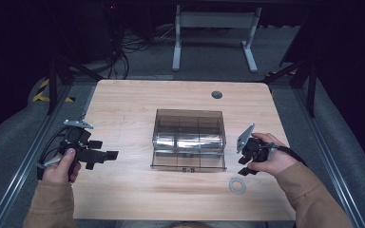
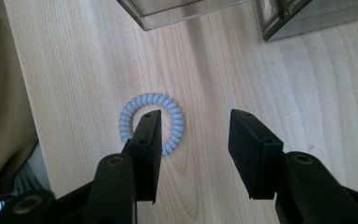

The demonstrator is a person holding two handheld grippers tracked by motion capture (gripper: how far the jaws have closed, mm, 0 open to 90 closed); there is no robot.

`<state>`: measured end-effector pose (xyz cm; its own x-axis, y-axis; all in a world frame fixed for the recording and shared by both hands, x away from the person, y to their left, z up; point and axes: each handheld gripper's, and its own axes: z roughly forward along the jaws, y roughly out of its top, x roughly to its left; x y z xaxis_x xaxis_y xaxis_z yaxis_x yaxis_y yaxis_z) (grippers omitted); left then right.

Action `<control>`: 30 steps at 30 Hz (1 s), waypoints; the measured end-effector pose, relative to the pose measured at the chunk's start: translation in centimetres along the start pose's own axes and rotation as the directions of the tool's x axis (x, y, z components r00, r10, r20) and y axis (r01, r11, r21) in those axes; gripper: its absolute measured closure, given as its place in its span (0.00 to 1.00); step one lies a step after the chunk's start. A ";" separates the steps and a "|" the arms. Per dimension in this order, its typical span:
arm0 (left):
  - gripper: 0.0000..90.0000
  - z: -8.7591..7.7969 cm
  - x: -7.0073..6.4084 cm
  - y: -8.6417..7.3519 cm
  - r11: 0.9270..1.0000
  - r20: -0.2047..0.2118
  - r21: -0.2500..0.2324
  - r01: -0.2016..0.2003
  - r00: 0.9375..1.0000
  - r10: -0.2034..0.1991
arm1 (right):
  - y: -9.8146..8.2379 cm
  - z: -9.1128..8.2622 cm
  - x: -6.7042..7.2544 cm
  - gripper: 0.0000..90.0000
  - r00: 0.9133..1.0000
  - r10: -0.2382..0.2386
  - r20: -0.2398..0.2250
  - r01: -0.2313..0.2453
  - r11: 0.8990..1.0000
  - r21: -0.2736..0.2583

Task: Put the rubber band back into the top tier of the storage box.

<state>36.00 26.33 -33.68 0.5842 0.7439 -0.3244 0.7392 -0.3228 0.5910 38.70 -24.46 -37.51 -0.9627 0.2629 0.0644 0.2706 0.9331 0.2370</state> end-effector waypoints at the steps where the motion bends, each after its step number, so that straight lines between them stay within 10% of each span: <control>1: 0.18 0.0 0.0 0.0 1.000 0.000 -0.001 0.001 1.000 -0.001 | 0.0 0.1 0.0 0.62 1.000 -0.002 -0.004 0.002 1.000 0.001; 30: 0.18 0.0 0.1 0.0 1.000 -0.001 0.003 0.004 1.000 -0.004 | -0.3 4.2 0.4 0.64 0.999 -0.005 -0.046 0.007 0.999 0.043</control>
<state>36.04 26.38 -33.76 0.5806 0.7462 -0.3258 0.7429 -0.3216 0.5871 38.18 -23.63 -41.65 -0.9631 0.2465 0.1077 0.2637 0.9445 0.1959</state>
